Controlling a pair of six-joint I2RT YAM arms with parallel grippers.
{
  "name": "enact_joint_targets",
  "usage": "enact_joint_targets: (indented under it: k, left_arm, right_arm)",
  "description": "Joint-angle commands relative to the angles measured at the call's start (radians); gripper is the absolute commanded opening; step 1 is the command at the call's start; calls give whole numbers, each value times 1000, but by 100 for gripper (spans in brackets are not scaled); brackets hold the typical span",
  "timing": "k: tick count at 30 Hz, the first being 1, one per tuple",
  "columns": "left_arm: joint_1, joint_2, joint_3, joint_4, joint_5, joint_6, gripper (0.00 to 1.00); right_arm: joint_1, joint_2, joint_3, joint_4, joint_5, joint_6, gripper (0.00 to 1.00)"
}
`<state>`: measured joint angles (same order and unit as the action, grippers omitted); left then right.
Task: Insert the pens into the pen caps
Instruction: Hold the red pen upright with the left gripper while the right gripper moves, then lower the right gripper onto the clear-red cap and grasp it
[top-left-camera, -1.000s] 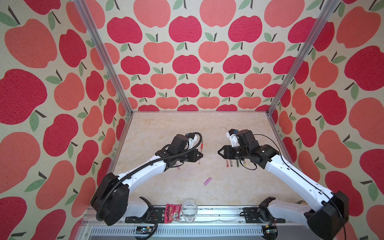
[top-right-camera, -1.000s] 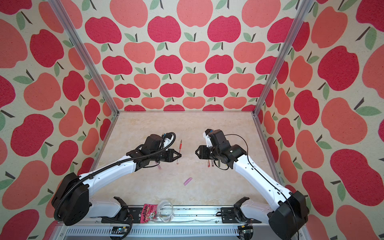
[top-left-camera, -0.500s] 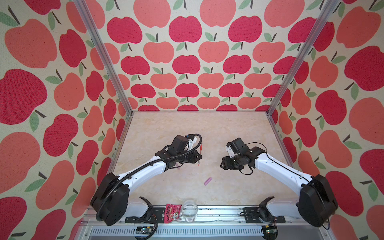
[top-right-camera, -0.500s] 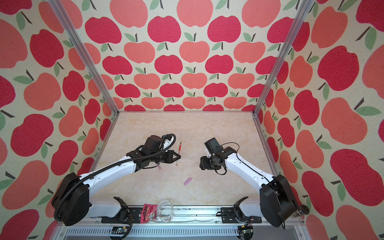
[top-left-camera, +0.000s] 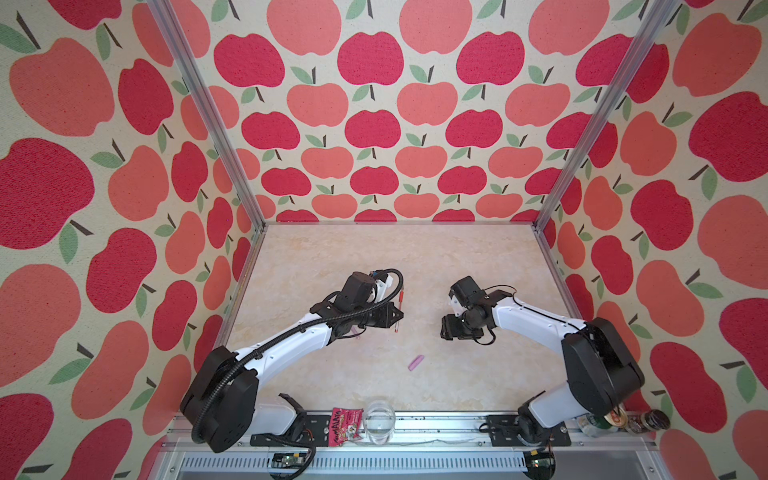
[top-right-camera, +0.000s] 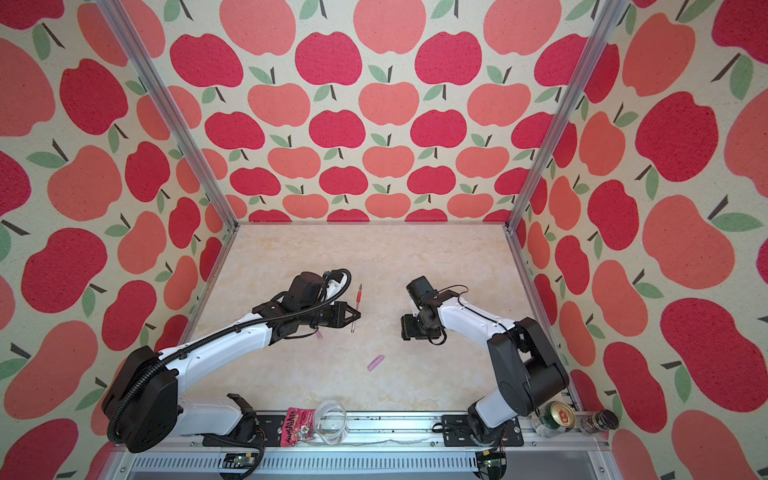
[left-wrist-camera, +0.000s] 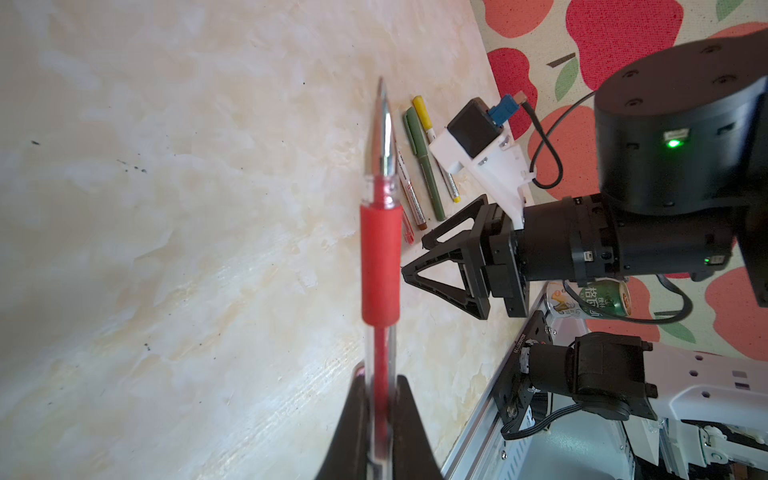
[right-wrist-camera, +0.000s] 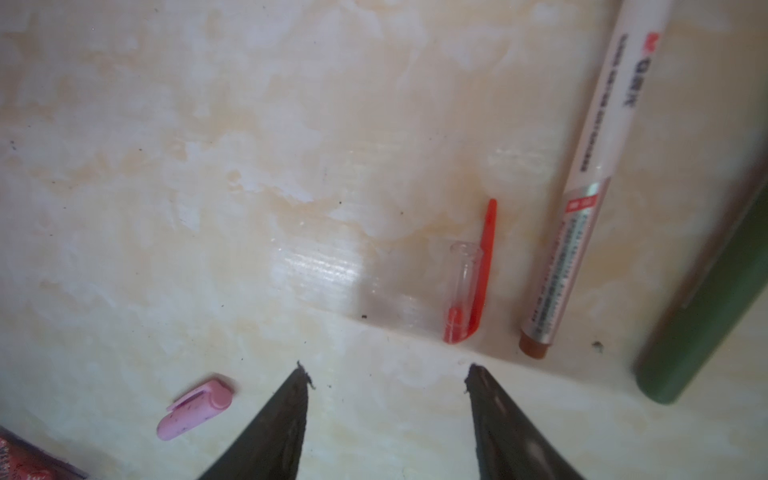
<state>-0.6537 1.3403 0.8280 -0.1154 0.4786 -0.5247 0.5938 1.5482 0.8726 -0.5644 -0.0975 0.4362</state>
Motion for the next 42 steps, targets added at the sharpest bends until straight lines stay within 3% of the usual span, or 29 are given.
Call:
enact_joint_targets:
  k: [1,11,22,26,32,42]
  left_arm:
    - [6,-22,-5,5,-15,11,0]
    - [6,-17,3,-3,-21,9,0]
    - [-1,-24,6,-10,-26,5,0]
    - [-1,-50,3,-29,-39,7,0]
    - [5,-81,-26,-13,-54,7,0]
    - [17,-75,-20,-13,-36,20,0]
  right_arm:
    - [-9,26,24,25,14,-36,64]
    - [-2,105,59,108,-51,-22,64]
    - [6,314,310,120,-105,-43,63]
    - [6,292,357,71,-135,-53,63]
    - [-4,230,337,-21,-85,-78,64]
    - [59,181,246,-6,-130,43,67]
